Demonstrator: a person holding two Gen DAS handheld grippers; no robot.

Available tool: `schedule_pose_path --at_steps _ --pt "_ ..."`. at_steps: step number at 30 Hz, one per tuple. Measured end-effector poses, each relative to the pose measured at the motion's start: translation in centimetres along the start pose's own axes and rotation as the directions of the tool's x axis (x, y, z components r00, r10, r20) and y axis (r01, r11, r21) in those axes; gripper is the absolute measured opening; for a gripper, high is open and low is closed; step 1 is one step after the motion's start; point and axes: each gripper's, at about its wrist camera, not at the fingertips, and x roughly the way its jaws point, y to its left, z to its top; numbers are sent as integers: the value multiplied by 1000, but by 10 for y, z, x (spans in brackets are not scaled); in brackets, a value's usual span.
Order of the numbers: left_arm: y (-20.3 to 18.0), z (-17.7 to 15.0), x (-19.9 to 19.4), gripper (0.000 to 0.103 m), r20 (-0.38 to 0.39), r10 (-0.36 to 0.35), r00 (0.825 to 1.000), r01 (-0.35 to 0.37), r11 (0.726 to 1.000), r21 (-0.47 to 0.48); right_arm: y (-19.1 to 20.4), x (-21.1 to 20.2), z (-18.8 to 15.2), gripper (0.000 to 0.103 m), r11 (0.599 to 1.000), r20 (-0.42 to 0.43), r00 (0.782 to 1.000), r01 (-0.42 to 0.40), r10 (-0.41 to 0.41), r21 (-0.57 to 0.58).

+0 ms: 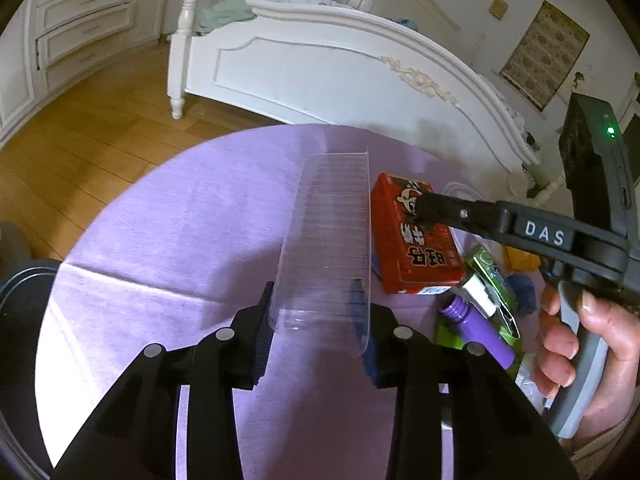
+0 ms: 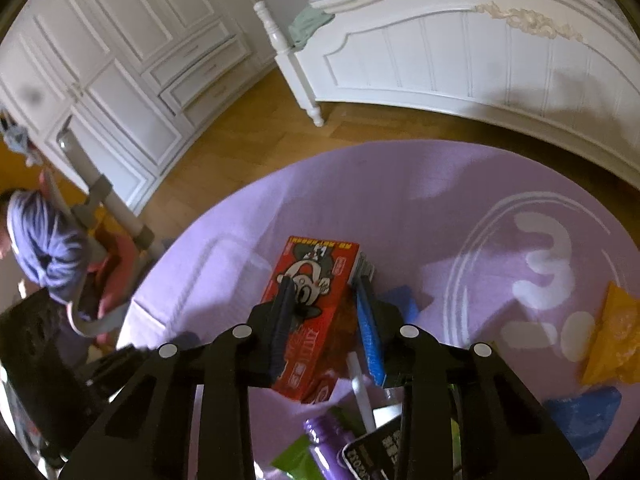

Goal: Collect trash
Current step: 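Grasp the clear plastic tray with the left tool while the right tool grasps a red box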

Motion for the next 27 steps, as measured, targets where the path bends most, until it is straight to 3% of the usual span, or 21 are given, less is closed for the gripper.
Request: schedule_pose_path --at_steps 1,2,3,7,11,14,16,18,21,27 --pt "1 -1 -3 37 8 4 1000 -4 1000 -3 2 0 -1 46 1000 -2 1000 8 -8 0" --pt "1 -2 -6 37 17 11 1000 -11 1000 -1 4 -1 -2 67 1000 5 1000 12 -12 3" --pt "2 -4 -12 37 31 24 999 -24 1000 3 8 0 -2 73 1000 16 1000 18 -18 -1" --pt "9 -17 -34 37 68 45 997 -45 999 -5 22 17 -7 73 996 -28 997 63 -65 -56" --pt "20 -33 -54 37 96 57 994 -54 998 -32 32 22 -13 54 982 14 991 136 -136 -128" --pt "29 -44 -67 37 123 56 991 -49 997 -61 28 6 -20 51 993 77 995 74 -67 -92" --pt "34 -53 -75 37 145 57 988 -46 996 -78 21 -16 -29 51 999 144 989 -16 23 -48" --pt "36 -58 -83 37 169 66 983 -53 995 -81 14 -38 -38 51 995 203 974 -100 98 -4" --pt "38 -63 -93 37 198 71 978 -55 995 -83 6 -76 -58 51 971 295 932 -235 210 52" --pt "48 -80 -113 37 233 77 970 -49 991 -125 17 -112 -87 51 949 353 893 -313 278 43"
